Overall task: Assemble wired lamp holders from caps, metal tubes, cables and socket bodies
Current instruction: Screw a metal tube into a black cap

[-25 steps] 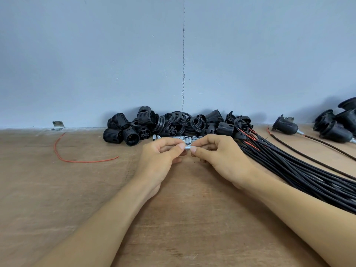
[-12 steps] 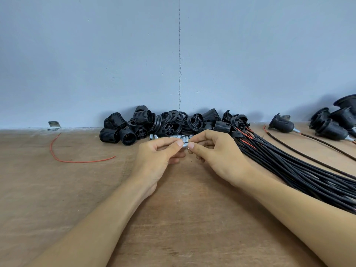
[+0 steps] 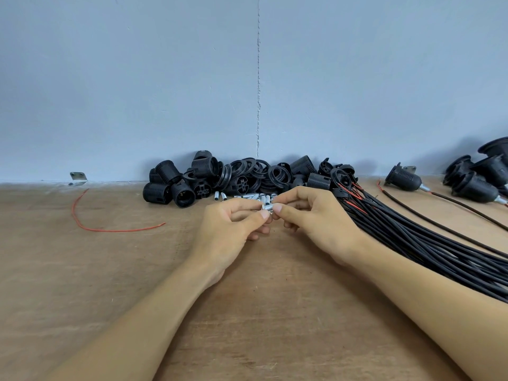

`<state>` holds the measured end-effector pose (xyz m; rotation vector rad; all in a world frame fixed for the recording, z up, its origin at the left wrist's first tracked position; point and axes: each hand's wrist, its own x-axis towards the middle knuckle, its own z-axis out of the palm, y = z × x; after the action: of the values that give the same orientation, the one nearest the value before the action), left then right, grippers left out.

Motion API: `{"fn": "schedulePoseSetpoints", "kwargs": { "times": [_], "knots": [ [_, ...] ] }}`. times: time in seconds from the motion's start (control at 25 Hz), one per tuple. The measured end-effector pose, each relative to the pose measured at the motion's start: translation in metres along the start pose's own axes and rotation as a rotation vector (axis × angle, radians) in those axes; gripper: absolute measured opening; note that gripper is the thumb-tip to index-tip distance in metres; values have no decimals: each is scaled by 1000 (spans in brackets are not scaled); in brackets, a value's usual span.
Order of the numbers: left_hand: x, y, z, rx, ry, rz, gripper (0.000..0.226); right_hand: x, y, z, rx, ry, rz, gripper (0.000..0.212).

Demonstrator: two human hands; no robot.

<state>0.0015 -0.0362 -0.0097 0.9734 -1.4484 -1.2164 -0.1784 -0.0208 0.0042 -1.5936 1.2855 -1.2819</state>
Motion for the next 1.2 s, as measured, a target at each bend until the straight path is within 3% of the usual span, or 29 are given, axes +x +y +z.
{"fn": "schedulePoseSetpoints", "kwargs": {
  "times": [0.12, 0.28, 0.56, 0.76, 1.0, 1.04, 1.2],
  "knots": [
    [-6, -1, 8, 129, 62, 67, 7, 3, -1, -6, 203, -98, 107, 8],
    [-10, 2, 16, -22, 59, -6, 8, 5, -2, -13, 348, -162, 152, 12],
    [-6, 5, 10, -226, 74, -100, 11, 2, -4, -5, 152, -57, -8, 17],
    [-5, 4, 9, -262, 59, -82, 23, 1, -2, -5, 96, -91, 5, 13],
    [-7, 1, 12, -156, 54, -18, 18, 2, -1, -3, -100, -53, 73, 55],
    [-7, 1, 12, -156, 51, -18, 18, 3, -2, -4, -78, -54, 76, 54],
    [-6, 1, 12, -148, 38, -15, 17, 2, -4, -6, 74, -164, 58, 17]
  ]
}}
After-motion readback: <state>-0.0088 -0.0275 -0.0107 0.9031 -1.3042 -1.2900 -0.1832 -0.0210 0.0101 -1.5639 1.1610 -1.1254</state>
